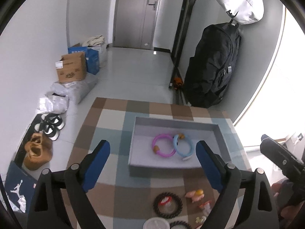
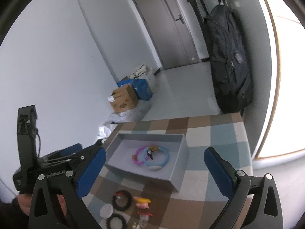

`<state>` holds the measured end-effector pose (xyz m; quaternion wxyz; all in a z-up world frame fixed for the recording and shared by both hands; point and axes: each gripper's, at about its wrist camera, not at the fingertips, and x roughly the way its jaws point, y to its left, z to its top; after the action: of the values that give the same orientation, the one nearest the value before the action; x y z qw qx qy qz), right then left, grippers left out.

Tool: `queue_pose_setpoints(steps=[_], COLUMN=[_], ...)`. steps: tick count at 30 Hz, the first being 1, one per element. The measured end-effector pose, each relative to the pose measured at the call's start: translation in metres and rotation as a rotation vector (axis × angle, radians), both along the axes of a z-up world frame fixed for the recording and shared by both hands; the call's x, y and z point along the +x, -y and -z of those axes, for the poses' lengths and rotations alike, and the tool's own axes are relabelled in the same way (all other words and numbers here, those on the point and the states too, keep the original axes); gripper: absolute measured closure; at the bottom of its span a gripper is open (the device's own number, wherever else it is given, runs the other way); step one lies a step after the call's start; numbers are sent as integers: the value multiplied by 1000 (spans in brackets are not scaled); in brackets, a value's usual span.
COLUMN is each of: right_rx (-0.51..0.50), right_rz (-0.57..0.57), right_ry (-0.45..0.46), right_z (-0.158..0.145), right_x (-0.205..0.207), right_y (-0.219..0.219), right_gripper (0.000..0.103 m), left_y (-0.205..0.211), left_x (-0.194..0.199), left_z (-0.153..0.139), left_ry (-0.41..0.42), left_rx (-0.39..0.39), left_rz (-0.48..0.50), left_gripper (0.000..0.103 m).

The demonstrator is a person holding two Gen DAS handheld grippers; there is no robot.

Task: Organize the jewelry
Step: 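Move the left tool back to the table over the white round lid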

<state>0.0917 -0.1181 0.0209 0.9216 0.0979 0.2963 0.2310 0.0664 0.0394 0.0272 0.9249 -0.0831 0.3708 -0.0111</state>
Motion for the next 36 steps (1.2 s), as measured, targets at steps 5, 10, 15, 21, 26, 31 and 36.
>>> queue_pose_setpoints(steps=[5,10,15,21,26,31,36], right_rx=[-44,-79,-85,-122,-145,-164,-155], right_rz=[0,-1,10,34,24,2,12], right_ry=[4,1,-26,-20,-10,-15,-27], right_z=[4,9,16,20,22,25,27], right_x=[-18,-33,-43,-55,-62,-64,-63], right_y=[-4,-6,-3,-2,-7,-13,-11], right_gripper=[0,0,0,0,0,0,0], left_y=[2,-1,-7,-5,-2,1,7], left_x=[-12,-30,-43,-53,-52,-50,-50], left_z=[5,11,24,51,72,77,80], left_ry=[-29,-41,-99,-216,-314,-341,-344], left_rx=[5,6,-15,-54,-69,-97,-81], left_rz=[-12,-24,-35,24,21,30,52], left_gripper=[12,12,12,12,12,13,13])
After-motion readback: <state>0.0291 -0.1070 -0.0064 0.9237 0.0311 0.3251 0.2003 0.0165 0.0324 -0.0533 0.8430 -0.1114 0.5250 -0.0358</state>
